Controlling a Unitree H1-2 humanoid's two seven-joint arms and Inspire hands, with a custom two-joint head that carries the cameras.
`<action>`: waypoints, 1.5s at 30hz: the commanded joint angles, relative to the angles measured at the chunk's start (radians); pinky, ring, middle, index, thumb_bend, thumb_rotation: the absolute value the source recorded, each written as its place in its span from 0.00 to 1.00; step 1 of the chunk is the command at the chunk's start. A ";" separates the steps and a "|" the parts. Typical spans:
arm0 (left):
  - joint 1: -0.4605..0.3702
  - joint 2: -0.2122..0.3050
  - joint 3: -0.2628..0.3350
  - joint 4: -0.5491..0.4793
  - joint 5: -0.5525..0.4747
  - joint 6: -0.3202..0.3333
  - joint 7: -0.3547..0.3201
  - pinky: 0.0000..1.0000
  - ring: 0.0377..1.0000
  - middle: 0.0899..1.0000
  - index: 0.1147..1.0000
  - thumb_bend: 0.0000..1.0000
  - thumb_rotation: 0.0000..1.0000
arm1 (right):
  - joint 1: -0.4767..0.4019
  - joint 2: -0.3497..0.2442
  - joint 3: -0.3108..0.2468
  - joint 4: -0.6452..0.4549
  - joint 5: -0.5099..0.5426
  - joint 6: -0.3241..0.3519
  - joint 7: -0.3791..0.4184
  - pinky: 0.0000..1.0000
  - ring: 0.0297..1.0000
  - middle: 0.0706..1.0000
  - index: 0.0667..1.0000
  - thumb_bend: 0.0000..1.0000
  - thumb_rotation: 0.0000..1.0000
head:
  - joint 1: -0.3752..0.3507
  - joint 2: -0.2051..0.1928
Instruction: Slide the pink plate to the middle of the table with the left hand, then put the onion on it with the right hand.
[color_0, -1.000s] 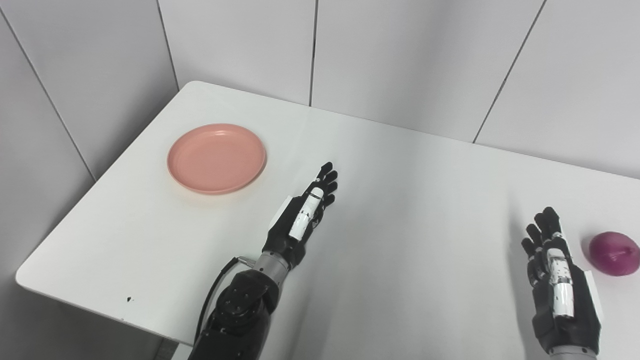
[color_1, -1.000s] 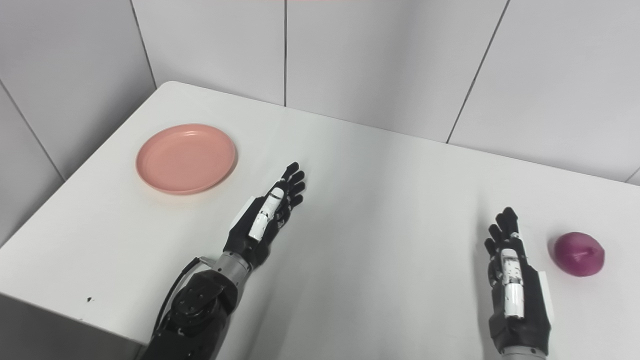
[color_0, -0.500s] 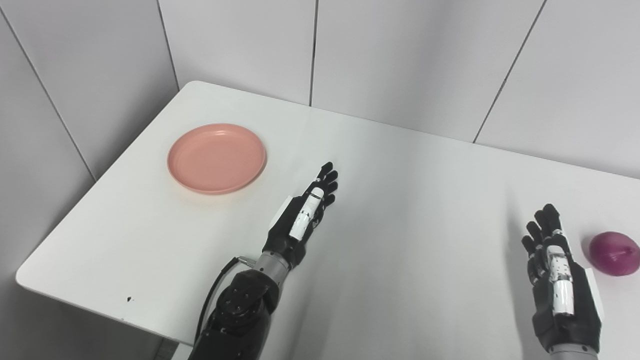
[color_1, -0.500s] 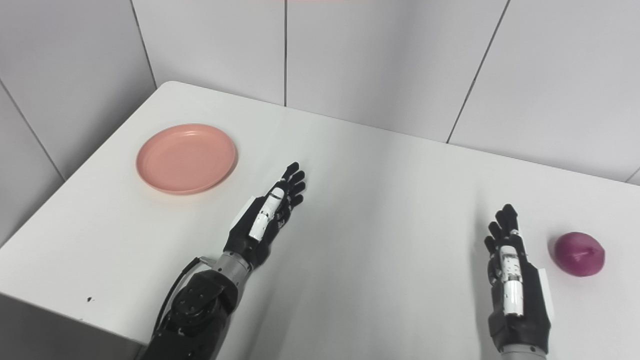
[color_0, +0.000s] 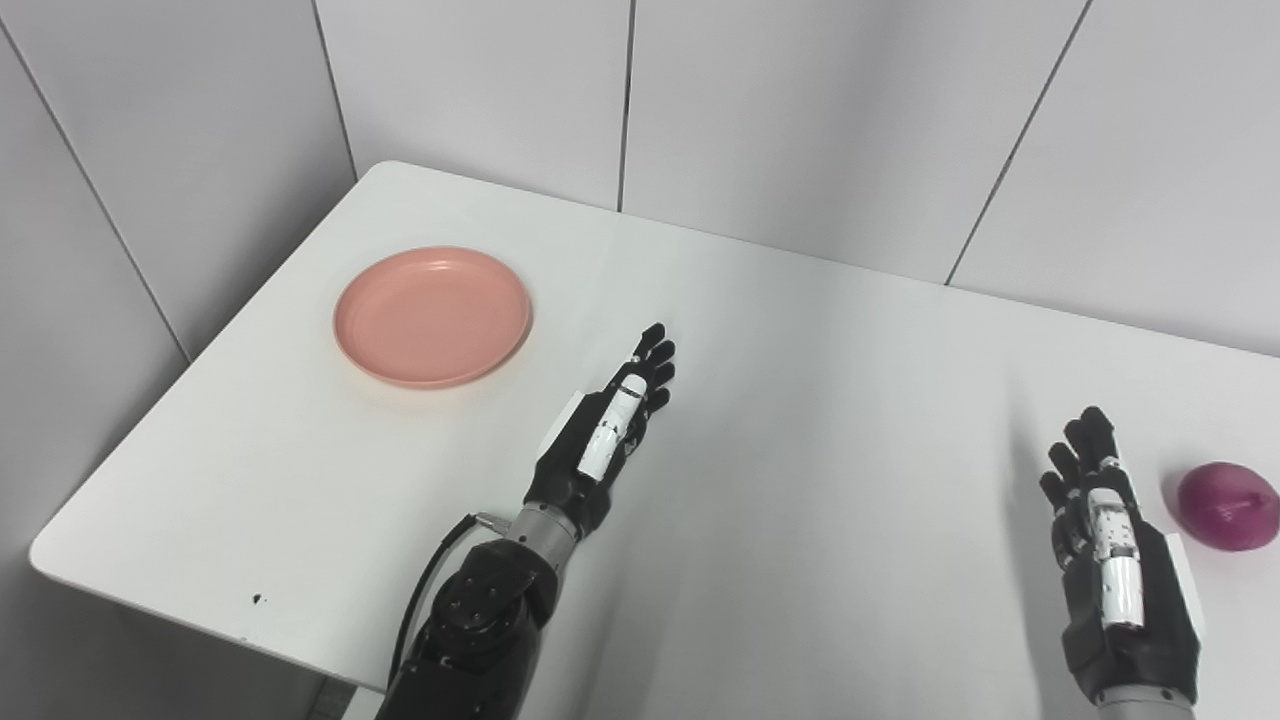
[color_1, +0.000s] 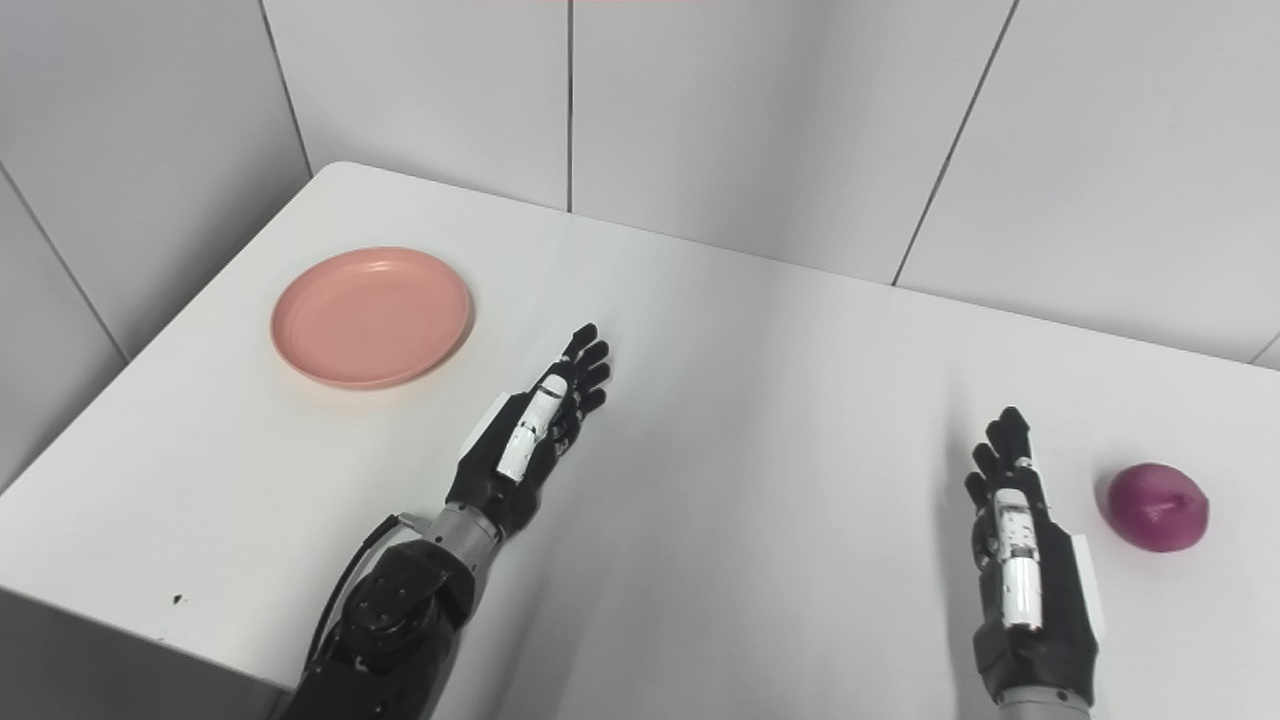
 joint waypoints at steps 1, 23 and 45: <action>0.019 0.007 0.000 0.020 0.007 -0.013 0.005 1.00 1.00 1.00 1.00 0.42 1.00 | -0.020 0.005 -0.001 -0.045 0.004 0.009 -0.004 1.00 1.00 1.00 1.00 0.00 1.00 | 0.001 0.000; -0.023 0.042 0.020 -0.157 0.014 0.105 0.029 1.00 1.00 1.00 0.99 0.44 1.00 | -0.024 0.011 -0.001 -0.049 -0.005 0.011 -0.005 1.00 1.00 1.00 1.00 0.00 1.00 | 0.008 0.004; -0.072 0.065 0.060 -0.287 -0.036 0.170 0.038 1.00 1.00 1.00 0.98 0.42 1.00 | -0.026 0.013 0.002 -0.047 -0.001 0.007 -0.003 1.00 1.00 1.00 1.00 0.00 1.00 | 0.020 -0.017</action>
